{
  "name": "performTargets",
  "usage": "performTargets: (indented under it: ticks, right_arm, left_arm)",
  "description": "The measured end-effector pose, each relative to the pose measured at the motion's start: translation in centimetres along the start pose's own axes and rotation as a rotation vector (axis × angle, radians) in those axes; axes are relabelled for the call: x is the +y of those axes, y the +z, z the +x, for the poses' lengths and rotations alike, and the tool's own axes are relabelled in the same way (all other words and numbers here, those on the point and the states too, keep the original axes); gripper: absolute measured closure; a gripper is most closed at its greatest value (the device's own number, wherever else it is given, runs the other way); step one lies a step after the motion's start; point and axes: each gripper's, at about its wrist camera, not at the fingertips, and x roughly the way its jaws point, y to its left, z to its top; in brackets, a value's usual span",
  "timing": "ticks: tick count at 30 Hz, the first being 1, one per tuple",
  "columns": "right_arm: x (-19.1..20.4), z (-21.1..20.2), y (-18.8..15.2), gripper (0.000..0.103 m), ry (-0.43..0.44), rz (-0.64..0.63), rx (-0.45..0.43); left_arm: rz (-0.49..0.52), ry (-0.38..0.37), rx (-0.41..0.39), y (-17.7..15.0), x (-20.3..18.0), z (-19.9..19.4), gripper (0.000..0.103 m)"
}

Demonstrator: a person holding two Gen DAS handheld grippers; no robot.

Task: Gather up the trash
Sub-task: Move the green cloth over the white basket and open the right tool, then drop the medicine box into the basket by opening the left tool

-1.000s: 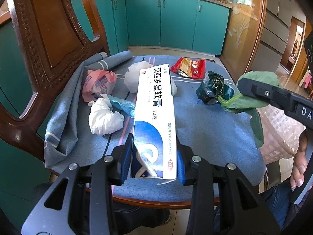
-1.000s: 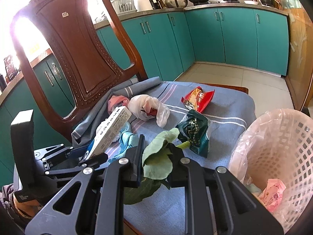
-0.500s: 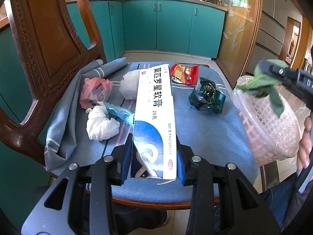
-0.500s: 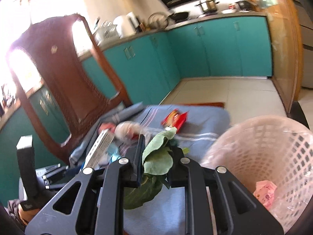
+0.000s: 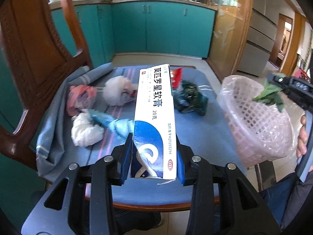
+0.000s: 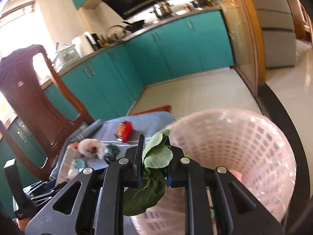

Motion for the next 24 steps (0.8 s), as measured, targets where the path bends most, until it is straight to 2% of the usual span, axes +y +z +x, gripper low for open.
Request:
performTargets:
  ticks: [6, 8, 9, 10, 12, 18, 24]
  right_arm:
    - [-2.4, 0.8, -0.5, 0.083, -0.070, 0.081, 0.069]
    - [-2.8, 0.8, -0.7, 0.073, -0.080, 0.109, 0.081]
    - [-3.0, 0.7, -0.7, 0.062, -0.084, 0.123, 0.079]
    - [-3.4, 0.5, -0.7, 0.046, -0.090, 0.145, 0.070]
    - [-4.0, -0.1, -0.6, 0.029, -0.094, 0.184, 0.044]
    - [-6.2, -2.3, -0.4, 0.028, -0.118, 0.313, -0.053]
    - [-8.7, -5.6, -0.2, 0.028, -0.182, 0.439, -0.213]
  left_arm:
    - [0.053, -0.098, -0.004, 1.1, -3.7, 0.0, 0.064]
    - [0.065, -0.145, -0.007, 1.6, -5.0, -0.1, 0.064]
    - [0.073, -0.161, -0.008, 1.8, -5.6, -0.1, 0.064]
    - [0.080, -0.171, -0.010, 1.9, -6.1, -0.1, 0.064]
    - [0.101, -0.205, -0.012, 2.3, -7.6, -0.1, 0.064]
    - [0.152, -0.309, -0.001, 3.4, -11.4, 1.3, 0.064]
    - [0.219, -0.449, 0.061, 3.9, -16.6, 3.9, 0.062]
